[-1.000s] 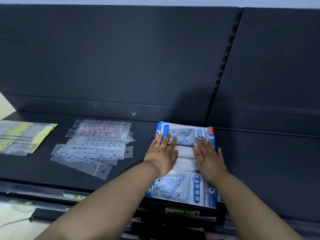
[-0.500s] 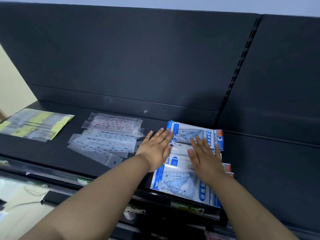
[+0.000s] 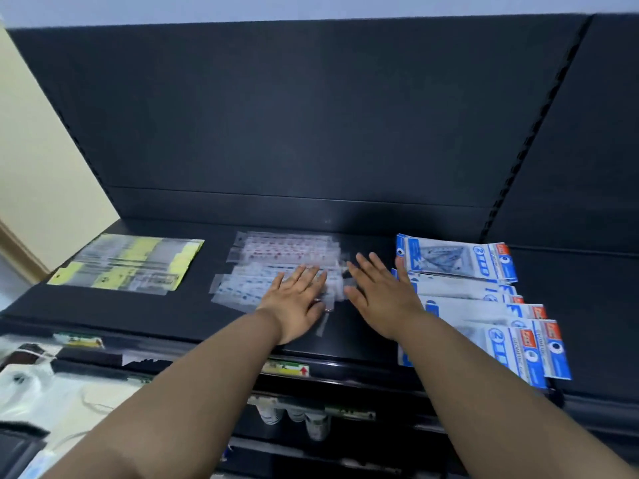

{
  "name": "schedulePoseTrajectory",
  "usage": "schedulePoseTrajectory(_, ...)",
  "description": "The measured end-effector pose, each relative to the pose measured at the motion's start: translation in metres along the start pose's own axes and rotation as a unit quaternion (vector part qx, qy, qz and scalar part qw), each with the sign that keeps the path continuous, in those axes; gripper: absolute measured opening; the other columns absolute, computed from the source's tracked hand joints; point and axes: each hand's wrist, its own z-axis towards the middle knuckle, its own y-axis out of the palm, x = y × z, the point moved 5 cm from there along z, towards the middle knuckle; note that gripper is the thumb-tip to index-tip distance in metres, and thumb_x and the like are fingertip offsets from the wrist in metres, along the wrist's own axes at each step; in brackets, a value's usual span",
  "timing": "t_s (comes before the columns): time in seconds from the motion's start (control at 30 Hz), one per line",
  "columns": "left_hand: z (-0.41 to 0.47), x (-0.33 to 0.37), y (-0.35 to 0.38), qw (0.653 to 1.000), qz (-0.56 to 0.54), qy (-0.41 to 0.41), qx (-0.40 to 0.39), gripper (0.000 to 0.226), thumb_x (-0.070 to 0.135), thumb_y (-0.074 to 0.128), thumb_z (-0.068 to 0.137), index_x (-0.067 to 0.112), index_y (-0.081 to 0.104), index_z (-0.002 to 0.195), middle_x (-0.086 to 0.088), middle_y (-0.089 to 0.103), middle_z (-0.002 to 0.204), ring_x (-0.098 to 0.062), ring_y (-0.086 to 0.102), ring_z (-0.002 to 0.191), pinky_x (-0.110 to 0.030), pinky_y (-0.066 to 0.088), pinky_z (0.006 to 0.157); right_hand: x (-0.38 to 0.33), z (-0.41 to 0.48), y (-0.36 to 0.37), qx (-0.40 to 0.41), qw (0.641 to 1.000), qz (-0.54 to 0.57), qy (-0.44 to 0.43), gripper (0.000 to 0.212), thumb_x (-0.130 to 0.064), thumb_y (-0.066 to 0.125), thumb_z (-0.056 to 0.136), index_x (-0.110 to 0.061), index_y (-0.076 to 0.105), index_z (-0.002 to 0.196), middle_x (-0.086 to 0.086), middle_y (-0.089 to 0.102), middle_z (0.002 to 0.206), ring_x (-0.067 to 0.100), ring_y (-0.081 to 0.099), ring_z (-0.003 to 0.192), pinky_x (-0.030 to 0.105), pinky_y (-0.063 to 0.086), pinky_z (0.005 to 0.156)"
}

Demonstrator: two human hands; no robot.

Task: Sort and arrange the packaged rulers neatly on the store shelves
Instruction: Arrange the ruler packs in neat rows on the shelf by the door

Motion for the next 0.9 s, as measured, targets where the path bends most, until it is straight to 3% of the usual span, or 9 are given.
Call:
schedulePoseTrajectory(0.17,-0.005,-0.023,0.01,0.998,-0.021,0.005,-0.062,0.062,0.046,0.023,0.1,0.031,-0.011,0.15,0.007,-0.02,0.157,-0.015,-0.023,0.143,-0.047,-0.014,0.116,-0.027,0.009,0.016,-0.035,0.999,-0.025,-0.006,0.057,-0.051,0.013,0.099,-0.03,0.003,0.151,-0.007,-0.005,0.16,0.01,-0.012,0.146,0.046,-0.015,0.116)
schedulePoseTrajectory(0.3,0.002,-0.018,0.018,0.999,-0.009,-0.005,-0.045,0.058,0.044,0.014,0.102,0.027,-0.014,0.149,0.005,-0.022,0.157,-0.015,-0.024,0.143,-0.048,-0.013,0.116,-0.04,0.01,0.025,-0.058,0.998,-0.036,0.006,0.057,-0.05,0.014,0.1,-0.03,0.002,0.151,-0.006,-0.007,0.16,0.01,-0.013,0.145,0.046,-0.015,0.116)
schedulePoseTrajectory(0.6,-0.002,-0.022,0.017,1.0,-0.01,0.005,-0.011,0.057,0.043,0.012,0.102,0.021,-0.006,0.152,0.008,-0.007,0.159,-0.012,-0.012,0.146,-0.045,-0.011,0.117,-0.052,0.007,0.034,-0.058,0.997,-0.054,0.008,0.055,-0.048,0.014,0.1,-0.03,0.006,0.151,-0.007,0.002,0.16,0.01,-0.003,0.147,0.048,-0.015,0.115)
schedulePoseTrajectory(0.9,-0.006,-0.027,0.014,0.999,-0.03,-0.015,-0.022,0.056,0.042,0.01,0.102,0.023,-0.011,0.151,0.006,-0.018,0.158,-0.014,-0.018,0.144,-0.043,-0.011,0.117,-0.053,-0.001,0.023,-0.072,0.996,-0.041,0.037,0.057,-0.049,0.012,0.1,-0.028,0.005,0.152,-0.007,-0.001,0.16,0.01,-0.006,0.146,0.048,-0.013,0.115)
